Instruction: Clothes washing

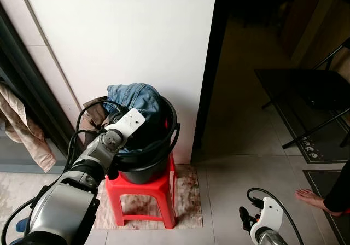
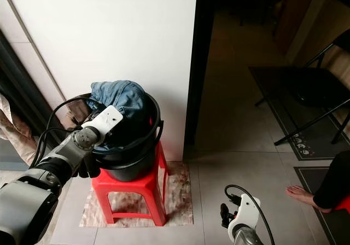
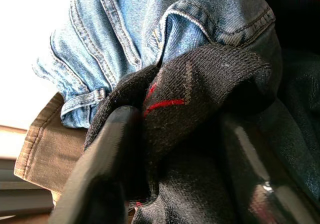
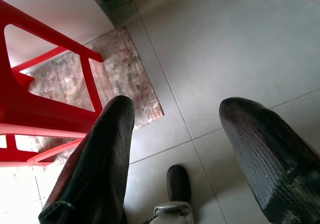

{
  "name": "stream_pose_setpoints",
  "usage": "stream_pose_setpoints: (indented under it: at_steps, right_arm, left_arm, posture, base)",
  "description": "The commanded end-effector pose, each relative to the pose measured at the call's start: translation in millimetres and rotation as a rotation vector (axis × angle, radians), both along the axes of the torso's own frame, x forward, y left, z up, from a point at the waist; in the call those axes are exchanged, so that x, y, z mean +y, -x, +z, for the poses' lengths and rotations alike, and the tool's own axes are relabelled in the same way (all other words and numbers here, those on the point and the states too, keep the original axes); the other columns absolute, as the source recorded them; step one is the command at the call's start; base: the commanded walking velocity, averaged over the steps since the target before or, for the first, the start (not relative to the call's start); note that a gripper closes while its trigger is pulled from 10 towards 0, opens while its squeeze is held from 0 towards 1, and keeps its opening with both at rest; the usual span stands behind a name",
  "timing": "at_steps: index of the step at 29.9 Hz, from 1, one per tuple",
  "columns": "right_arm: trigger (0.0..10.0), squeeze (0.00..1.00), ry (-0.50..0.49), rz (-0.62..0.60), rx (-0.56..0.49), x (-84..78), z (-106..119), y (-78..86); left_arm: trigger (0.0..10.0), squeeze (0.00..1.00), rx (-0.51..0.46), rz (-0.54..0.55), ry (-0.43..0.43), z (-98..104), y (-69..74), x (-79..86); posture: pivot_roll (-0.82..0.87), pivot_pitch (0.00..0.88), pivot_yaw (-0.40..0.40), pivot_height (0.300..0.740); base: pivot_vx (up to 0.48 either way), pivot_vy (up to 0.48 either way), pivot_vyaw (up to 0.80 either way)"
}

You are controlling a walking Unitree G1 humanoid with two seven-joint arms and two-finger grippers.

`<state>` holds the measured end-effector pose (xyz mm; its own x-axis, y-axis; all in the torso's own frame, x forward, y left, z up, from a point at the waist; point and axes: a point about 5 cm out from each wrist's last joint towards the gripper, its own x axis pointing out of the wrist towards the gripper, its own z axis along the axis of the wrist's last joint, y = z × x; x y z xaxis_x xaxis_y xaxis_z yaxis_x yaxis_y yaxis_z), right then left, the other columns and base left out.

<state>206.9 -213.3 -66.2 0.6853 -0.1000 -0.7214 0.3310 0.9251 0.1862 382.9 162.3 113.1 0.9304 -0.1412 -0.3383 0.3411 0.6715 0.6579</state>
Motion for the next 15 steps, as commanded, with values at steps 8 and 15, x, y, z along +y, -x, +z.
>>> stream_pose_setpoints:
  at_steps: [8, 15]
  right_arm:
    - [10.0, 0.0, -0.007, -0.009, 0.0, 0.8, 0.3, -1.0]
    - [10.0, 0.0, -0.008, -0.008, 0.0, 0.9, 0.3, -1.0]
  left_arm:
    - [0.0, 0.0, 0.02, 0.005, -0.008, -2.4, 0.9, 2.9]
    - [0.0, 0.0, 0.026, -0.005, -0.01, -3.9, 1.7, 1.5]
  posture:
    - [0.03, 0.022, -0.001, 0.732]
    - [0.03, 0.022, -0.001, 0.732]
  base:
    - [0.0, 0.0, 0.0]
    - [0.0, 0.0, 0.0]
